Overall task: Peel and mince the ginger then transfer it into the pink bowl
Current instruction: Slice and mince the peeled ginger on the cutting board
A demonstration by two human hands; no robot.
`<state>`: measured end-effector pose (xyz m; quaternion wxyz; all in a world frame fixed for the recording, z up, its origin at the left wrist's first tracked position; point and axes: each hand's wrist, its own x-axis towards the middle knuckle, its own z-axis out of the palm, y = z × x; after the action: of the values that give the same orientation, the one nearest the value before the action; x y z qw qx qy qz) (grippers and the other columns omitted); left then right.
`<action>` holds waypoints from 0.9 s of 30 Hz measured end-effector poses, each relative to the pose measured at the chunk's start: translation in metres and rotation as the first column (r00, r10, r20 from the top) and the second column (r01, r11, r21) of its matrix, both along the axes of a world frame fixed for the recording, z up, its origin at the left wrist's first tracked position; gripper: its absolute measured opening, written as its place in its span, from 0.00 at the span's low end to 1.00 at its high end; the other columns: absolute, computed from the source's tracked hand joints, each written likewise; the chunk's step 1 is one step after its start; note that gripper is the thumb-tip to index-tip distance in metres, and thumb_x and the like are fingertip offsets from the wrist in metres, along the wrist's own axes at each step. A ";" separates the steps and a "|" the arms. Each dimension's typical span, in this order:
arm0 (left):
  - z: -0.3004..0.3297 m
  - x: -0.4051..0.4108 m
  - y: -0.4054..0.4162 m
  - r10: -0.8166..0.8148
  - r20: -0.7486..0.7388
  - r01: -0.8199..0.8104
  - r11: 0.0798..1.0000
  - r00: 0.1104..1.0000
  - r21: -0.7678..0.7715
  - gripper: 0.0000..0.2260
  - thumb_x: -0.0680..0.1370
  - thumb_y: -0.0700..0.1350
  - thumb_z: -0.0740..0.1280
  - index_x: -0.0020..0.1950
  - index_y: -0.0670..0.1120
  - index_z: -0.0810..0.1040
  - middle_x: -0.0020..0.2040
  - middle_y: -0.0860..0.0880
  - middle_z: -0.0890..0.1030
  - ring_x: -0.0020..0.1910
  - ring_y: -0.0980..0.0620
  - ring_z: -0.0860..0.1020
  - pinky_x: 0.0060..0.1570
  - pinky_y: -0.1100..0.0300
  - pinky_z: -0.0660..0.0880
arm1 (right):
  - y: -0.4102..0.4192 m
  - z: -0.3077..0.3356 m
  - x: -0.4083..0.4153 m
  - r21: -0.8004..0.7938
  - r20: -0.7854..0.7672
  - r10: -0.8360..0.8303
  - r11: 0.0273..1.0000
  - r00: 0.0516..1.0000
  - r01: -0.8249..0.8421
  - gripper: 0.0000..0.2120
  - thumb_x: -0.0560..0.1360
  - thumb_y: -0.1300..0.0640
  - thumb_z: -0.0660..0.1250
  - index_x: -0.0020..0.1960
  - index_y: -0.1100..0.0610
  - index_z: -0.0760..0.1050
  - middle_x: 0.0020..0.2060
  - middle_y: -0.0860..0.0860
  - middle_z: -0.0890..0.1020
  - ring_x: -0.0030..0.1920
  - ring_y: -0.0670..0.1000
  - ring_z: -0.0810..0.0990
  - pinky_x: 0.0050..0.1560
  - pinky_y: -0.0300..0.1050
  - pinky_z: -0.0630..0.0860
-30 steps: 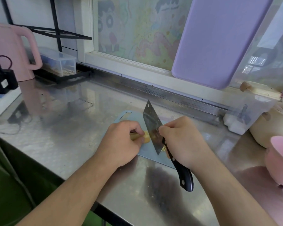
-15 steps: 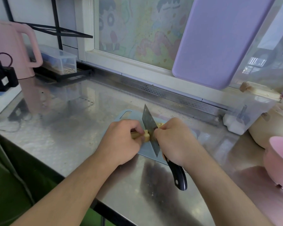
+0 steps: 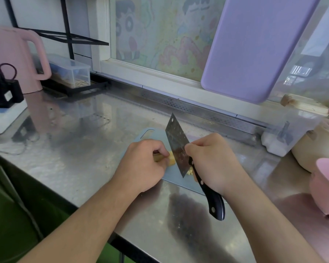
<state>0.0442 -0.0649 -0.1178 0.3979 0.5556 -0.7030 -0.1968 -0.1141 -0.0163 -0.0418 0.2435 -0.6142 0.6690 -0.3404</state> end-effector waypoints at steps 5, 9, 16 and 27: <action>-0.001 -0.001 0.000 -0.005 -0.010 0.004 1.000 1.000 -0.006 0.05 0.75 0.46 0.76 0.41 0.56 0.84 0.43 0.61 0.83 0.42 0.59 0.80 0.43 0.65 0.76 | 0.000 -0.003 0.001 0.007 -0.012 0.004 1.000 1.000 -0.004 0.16 0.76 0.62 0.61 0.29 0.59 0.66 0.22 0.56 0.68 0.25 0.52 0.64 0.31 0.47 0.63; 0.000 -0.001 0.001 0.000 -0.027 0.000 1.000 1.000 0.011 0.05 0.75 0.46 0.76 0.41 0.55 0.84 0.43 0.60 0.83 0.38 0.59 0.80 0.38 0.64 0.77 | -0.003 -0.008 0.002 0.026 -0.024 -0.020 0.999 1.000 0.020 0.15 0.76 0.62 0.61 0.30 0.58 0.67 0.18 0.52 0.68 0.21 0.52 0.65 0.30 0.45 0.64; 0.001 -0.001 0.001 0.016 -0.014 -0.016 1.000 1.000 0.011 0.05 0.74 0.47 0.76 0.41 0.56 0.84 0.42 0.60 0.82 0.40 0.58 0.80 0.39 0.66 0.74 | -0.001 -0.017 0.003 0.033 -0.200 -0.032 0.999 0.979 0.040 0.12 0.75 0.59 0.62 0.34 0.56 0.66 0.29 0.54 0.75 0.31 0.57 0.74 0.33 0.43 0.68; 0.004 0.001 0.005 -0.005 -0.059 0.006 1.000 0.998 0.022 0.06 0.76 0.45 0.73 0.42 0.56 0.85 0.42 0.61 0.84 0.41 0.62 0.81 0.39 0.71 0.74 | -0.001 -0.010 -0.002 -0.013 -0.050 -0.018 1.000 0.999 0.017 0.17 0.76 0.60 0.62 0.31 0.62 0.63 0.23 0.54 0.66 0.26 0.52 0.64 0.31 0.47 0.63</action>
<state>0.0452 -0.0596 -0.1137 0.4115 0.5522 -0.6902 -0.2221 -0.1157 -0.0174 -0.0520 0.2197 -0.6181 0.6781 -0.3313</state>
